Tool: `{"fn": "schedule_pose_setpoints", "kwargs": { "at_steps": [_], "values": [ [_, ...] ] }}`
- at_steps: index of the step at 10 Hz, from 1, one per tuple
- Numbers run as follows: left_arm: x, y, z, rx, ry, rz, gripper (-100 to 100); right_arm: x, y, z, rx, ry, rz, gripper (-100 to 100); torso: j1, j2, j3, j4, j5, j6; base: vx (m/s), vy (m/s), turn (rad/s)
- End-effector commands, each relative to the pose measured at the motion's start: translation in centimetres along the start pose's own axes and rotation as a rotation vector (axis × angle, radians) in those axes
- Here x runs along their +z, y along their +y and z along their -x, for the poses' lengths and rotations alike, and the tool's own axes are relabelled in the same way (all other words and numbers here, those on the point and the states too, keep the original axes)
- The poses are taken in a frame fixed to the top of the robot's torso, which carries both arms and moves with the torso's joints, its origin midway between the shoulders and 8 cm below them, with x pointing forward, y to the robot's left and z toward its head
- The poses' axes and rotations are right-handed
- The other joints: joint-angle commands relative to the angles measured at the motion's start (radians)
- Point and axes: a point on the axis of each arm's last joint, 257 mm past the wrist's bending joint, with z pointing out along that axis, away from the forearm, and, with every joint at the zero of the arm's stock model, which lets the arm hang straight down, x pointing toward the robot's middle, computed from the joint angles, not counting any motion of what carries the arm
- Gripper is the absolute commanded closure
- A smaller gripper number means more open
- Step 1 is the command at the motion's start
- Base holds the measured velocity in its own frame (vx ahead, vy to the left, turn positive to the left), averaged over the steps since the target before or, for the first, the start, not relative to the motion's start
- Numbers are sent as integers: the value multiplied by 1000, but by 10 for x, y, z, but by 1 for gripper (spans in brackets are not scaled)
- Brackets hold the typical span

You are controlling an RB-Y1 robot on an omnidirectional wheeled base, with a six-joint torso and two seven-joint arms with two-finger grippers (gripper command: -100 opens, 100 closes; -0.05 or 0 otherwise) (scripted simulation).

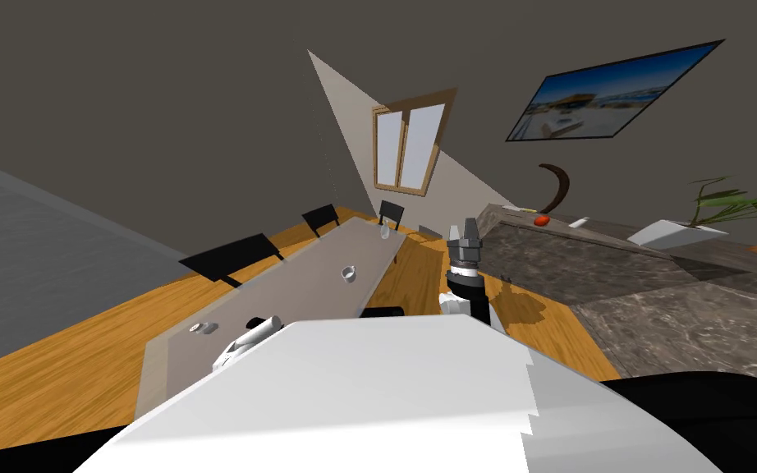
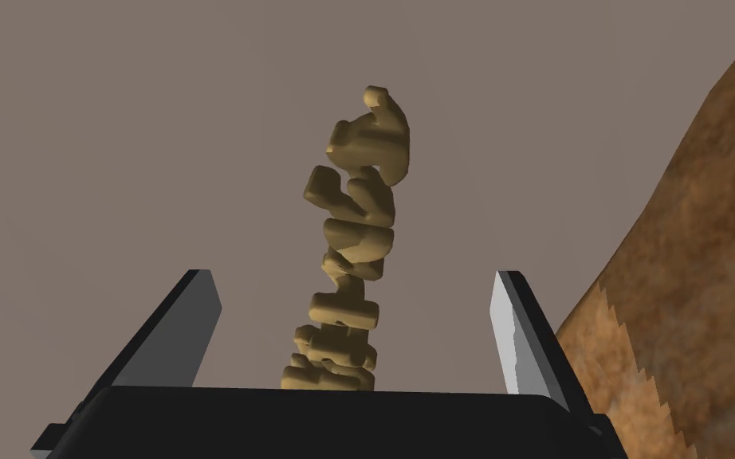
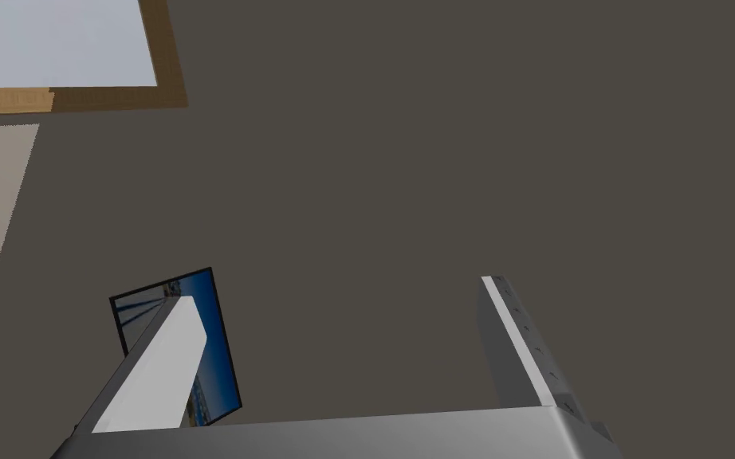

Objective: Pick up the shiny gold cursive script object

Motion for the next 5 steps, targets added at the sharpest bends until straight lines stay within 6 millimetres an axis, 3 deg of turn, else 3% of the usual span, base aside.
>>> {"fn": "schedule_pose_setpoints", "kwargs": {
  "at_steps": [1, 5],
  "values": [
    [0, 0, 0, 0, 0, 0, 100, 0, 0, 0, 0, 0, 0, 0, 0, 0, 0, 0, 0, 0, 9, -1, -8],
    [0, 0, 0, 0, 0, 1, 100, 0, 0, 0, 0, 0, 0, 0, 1, 4, 2, 1, 0, 0, 0, 0, 0]
  ]
}}
